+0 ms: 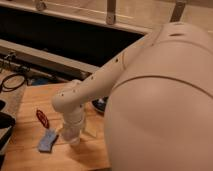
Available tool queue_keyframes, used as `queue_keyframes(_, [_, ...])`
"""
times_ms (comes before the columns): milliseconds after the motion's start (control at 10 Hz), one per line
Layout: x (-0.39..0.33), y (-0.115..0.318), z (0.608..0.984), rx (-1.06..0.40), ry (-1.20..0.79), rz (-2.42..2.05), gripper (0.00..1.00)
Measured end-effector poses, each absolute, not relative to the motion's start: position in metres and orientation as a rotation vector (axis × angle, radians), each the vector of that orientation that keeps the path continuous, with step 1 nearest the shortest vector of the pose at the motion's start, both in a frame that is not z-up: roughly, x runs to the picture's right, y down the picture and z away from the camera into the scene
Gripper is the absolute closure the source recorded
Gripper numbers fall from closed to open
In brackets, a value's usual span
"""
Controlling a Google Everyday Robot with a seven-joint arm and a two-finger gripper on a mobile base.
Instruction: Place the ceramic cup in the ceramic bowl
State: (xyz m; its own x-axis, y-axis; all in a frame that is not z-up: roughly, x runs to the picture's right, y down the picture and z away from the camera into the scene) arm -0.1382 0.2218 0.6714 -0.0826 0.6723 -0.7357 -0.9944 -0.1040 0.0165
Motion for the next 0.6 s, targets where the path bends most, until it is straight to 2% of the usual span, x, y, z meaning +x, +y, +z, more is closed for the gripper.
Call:
queue_keyframes(300, [-0.137, 0.228, 0.678, -0.680, 0.630, 1.581, 0.00])
queue_keyframes(600, [-0.117, 0.193, 0.677, -0.700, 0.578, 1.626, 0.00])
